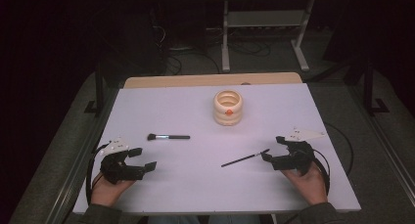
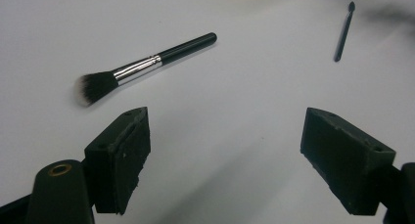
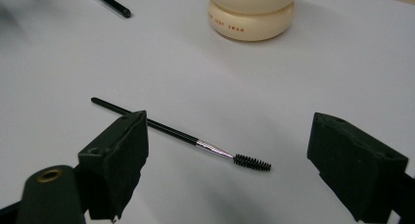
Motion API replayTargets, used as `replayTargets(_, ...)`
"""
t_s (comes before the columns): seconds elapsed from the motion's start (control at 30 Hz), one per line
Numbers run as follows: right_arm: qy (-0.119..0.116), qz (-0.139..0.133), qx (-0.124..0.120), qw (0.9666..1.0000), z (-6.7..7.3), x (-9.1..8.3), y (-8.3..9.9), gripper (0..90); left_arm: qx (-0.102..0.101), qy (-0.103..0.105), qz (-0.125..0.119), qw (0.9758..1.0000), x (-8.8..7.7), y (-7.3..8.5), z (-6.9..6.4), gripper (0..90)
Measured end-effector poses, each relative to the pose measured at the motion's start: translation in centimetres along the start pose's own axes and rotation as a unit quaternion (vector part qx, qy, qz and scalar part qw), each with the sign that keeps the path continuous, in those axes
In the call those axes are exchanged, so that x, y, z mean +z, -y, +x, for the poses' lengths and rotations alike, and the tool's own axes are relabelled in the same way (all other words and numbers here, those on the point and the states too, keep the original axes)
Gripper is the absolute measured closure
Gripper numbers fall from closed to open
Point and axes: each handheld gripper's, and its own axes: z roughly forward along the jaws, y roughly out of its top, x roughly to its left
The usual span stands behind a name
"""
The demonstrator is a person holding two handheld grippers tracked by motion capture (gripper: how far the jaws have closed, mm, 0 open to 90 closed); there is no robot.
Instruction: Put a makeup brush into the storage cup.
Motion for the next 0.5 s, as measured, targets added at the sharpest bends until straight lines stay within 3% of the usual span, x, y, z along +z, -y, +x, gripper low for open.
replayTargets(0.5, -0.007, 0.002, -0.005, 1.0, 0.2, 0.12, -0.2, 14.2, 0.01, -0.001, -0.001, 0.9999, -0.01, -0.09, -0.2, 18.8)
